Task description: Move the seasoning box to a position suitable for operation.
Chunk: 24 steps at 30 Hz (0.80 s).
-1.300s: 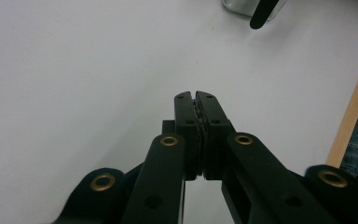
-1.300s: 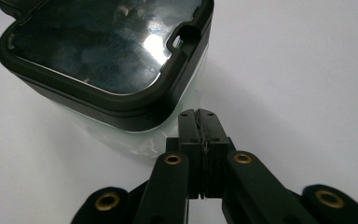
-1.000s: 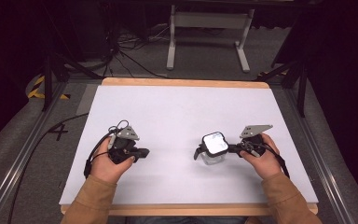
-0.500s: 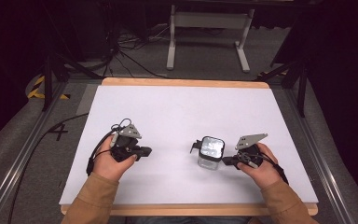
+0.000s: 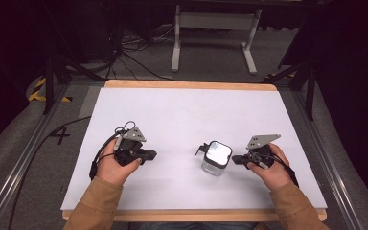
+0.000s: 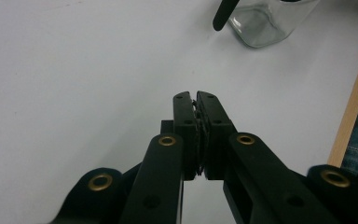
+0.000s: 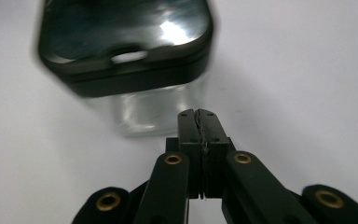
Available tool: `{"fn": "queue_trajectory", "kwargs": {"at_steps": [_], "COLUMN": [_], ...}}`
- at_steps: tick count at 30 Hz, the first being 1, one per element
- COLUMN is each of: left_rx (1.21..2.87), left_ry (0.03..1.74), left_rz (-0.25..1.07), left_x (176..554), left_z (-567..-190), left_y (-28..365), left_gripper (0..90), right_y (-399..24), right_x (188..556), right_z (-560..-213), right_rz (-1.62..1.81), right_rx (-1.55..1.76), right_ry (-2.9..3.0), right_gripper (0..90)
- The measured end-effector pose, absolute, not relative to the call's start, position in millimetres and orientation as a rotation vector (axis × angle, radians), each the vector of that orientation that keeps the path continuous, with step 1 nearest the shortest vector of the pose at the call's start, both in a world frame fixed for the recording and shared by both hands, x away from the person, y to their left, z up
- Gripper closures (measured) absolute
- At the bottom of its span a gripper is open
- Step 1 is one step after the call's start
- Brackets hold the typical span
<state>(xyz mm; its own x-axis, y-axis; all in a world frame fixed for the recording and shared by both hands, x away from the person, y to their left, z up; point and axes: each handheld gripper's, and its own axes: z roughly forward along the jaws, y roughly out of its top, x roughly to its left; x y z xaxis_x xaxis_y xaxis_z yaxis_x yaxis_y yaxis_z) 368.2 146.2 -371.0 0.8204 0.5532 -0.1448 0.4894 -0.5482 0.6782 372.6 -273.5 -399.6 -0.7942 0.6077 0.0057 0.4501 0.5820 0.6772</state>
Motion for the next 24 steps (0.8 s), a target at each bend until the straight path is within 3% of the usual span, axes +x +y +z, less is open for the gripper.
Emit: {"fn": "queue_trajectory", "kwargs": {"at_steps": [8,24], "left_rx": [2.244,2.252], "left_ry": [0.803,0.772], "left_rz": [0.122,0.109], "left_x": [359.8,366.7], "left_z": [-372.6,-372.5], "left_y": [157.8,149.6], "left_gripper": [86.9,86.5], "right_y": [-266.8,-266.1], "right_x": [399.5,388.8], "right_z": [-412.0,-414.4], "right_rz": [1.076,1.102], "right_rx": [0.882,0.859], "right_ry": [2.585,2.645], "right_gripper": [89.7,89.7]}}
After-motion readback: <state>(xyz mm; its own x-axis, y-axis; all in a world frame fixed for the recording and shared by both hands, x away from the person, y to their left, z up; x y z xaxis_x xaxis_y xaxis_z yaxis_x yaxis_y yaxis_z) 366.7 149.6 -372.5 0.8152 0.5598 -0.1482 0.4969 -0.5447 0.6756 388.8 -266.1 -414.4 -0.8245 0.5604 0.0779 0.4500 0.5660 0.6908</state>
